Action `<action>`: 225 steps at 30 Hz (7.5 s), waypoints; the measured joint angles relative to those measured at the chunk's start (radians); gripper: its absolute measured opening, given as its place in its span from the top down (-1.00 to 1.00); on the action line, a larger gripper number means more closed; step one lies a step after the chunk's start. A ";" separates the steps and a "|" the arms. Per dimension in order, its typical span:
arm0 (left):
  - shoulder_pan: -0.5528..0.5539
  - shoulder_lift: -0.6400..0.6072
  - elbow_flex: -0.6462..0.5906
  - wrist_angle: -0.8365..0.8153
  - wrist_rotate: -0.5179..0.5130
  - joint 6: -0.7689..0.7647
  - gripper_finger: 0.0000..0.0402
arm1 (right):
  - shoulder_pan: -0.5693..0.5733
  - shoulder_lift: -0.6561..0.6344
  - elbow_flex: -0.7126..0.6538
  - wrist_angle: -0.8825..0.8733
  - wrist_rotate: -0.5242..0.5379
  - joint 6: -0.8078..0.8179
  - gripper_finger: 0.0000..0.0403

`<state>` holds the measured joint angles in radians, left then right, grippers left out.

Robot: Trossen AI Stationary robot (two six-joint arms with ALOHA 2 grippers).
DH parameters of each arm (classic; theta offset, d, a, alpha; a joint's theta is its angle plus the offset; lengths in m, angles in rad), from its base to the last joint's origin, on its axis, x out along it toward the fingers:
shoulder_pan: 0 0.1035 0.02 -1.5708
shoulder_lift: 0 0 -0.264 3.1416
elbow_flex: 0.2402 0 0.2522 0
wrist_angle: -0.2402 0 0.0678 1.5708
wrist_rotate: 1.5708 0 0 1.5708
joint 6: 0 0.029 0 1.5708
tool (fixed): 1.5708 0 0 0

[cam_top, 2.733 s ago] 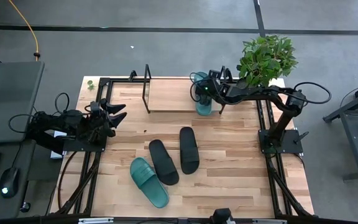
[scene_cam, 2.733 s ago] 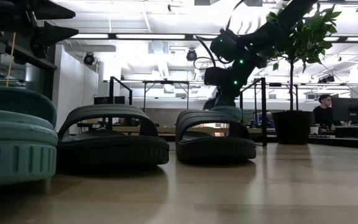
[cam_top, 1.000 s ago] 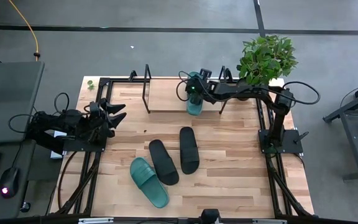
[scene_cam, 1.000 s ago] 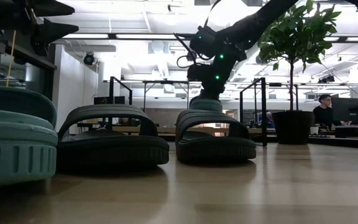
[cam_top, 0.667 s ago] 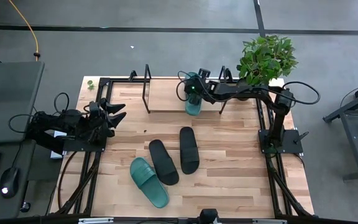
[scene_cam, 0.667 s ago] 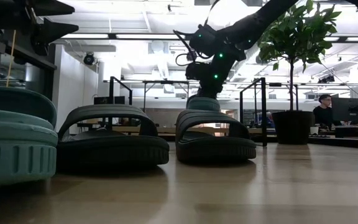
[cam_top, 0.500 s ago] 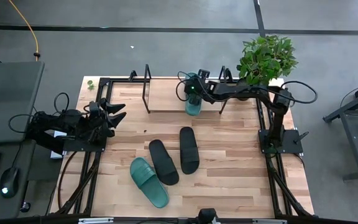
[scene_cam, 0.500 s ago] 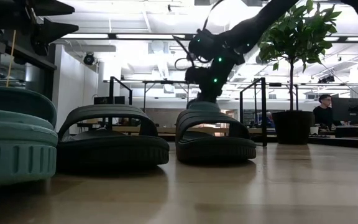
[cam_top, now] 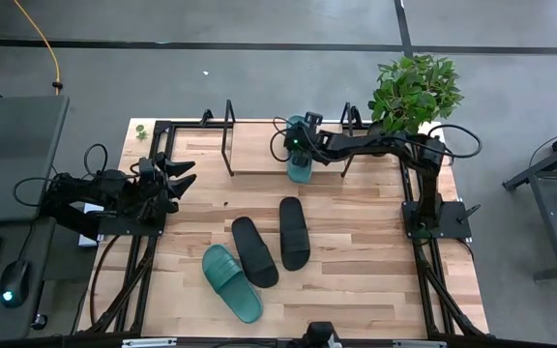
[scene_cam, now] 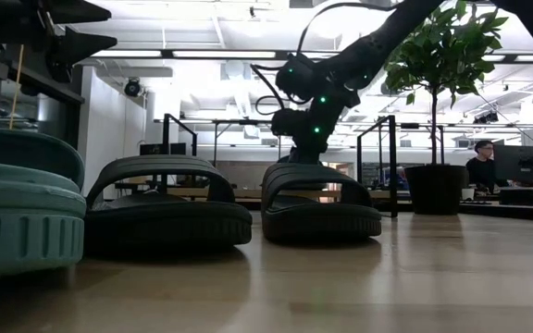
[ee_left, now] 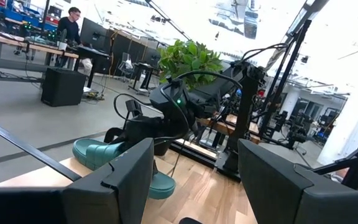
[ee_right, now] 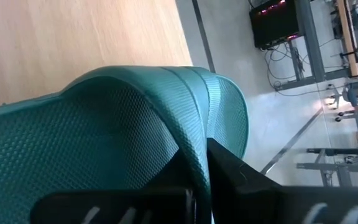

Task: Pick and place slides into the shelf
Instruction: Put the right green slide on the shelf, then put the green slide on the shelf

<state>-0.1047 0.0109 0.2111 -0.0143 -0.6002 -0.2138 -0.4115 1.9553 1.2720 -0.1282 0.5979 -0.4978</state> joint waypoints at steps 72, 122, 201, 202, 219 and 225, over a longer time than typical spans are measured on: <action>0.000 0.000 0.000 -0.013 0.001 0.000 -0.08 | 0.179 0.002 0.309 -0.521 -0.070 0.223 0.10; 0.000 0.000 -0.040 -0.388 0.467 -0.499 -0.08 | 0.654 0.002 0.312 -0.369 -0.025 0.388 0.10; -0.315 1.245 -0.042 0.535 0.582 -0.697 -0.07 | 0.830 0.001 0.312 -0.143 0.002 0.457 0.10; -0.315 1.245 -0.042 0.536 0.582 -0.690 -0.07 | 0.831 0.001 0.312 -0.144 0.003 0.457 0.10; -0.315 1.245 -0.042 0.542 0.609 -0.654 0.37 | 0.831 0.001 0.312 -0.144 0.002 0.476 0.10; -0.315 1.245 -0.042 0.542 0.613 -0.636 0.72 | 0.831 0.001 0.312 -0.144 0.001 0.475 0.10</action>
<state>-0.4194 1.2556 0.1688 0.5278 0.0124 -0.8501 0.4198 1.9564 1.5837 -0.2721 0.5992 -0.0224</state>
